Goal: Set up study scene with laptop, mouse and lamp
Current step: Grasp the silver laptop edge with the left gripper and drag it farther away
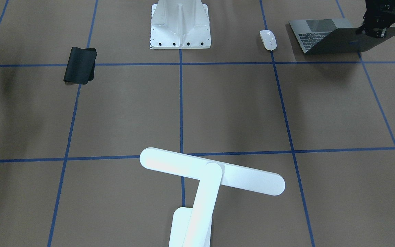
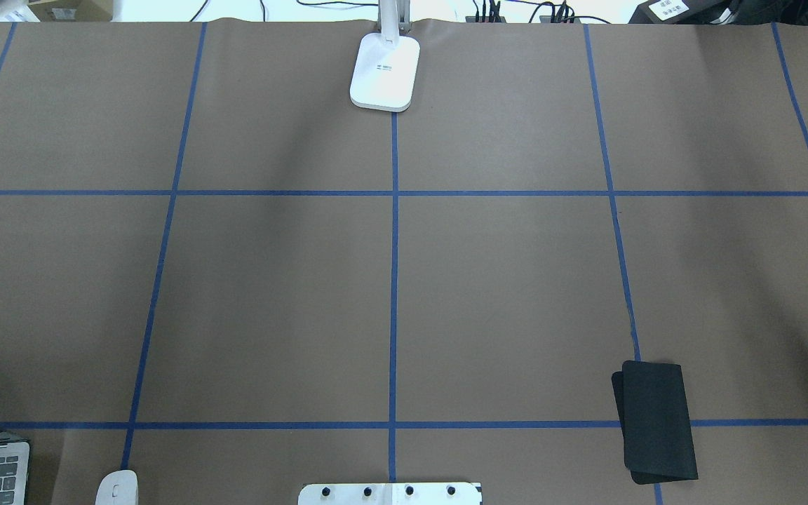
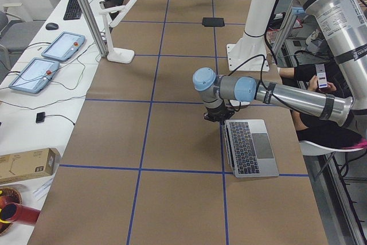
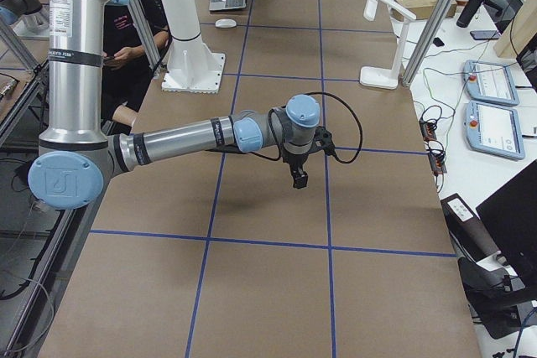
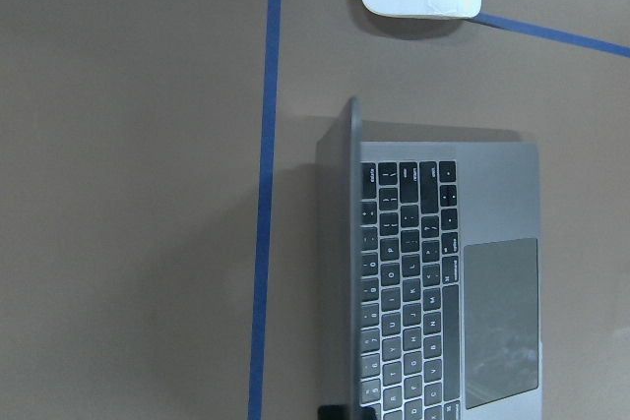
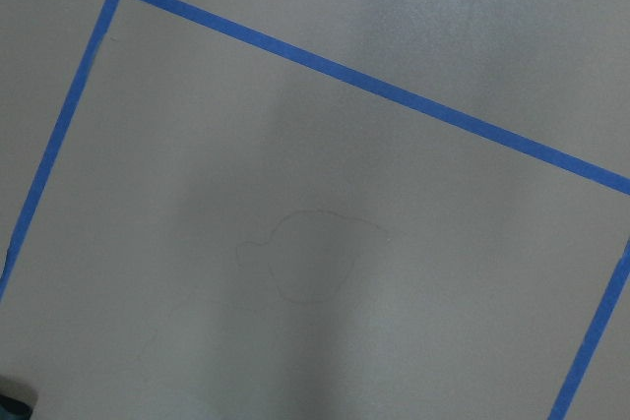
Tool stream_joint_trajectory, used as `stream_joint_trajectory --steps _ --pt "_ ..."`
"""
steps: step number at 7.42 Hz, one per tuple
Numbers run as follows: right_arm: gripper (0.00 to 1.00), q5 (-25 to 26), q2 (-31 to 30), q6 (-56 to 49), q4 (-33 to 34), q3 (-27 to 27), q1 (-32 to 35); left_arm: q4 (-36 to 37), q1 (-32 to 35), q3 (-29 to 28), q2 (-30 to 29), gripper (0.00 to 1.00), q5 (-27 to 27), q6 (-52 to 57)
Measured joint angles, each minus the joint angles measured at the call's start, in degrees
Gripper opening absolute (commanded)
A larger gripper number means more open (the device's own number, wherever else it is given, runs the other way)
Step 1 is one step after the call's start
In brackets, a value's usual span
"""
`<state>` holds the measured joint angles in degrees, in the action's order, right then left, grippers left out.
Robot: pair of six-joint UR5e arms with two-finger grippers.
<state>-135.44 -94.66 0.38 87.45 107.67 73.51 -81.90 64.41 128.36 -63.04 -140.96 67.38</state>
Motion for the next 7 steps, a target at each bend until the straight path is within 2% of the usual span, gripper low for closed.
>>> stream_joint_trajectory --steps 4,7 --pt "1.00 0.07 1.37 0.17 0.10 0.28 -0.52 0.23 8.26 1.25 -2.66 0.06 -0.04 0.11" --pt "1.00 -0.25 4.55 0.31 0.19 0.87 -1.54 0.61 11.15 -2.41 -11.22 0.05 -0.08 -1.70"
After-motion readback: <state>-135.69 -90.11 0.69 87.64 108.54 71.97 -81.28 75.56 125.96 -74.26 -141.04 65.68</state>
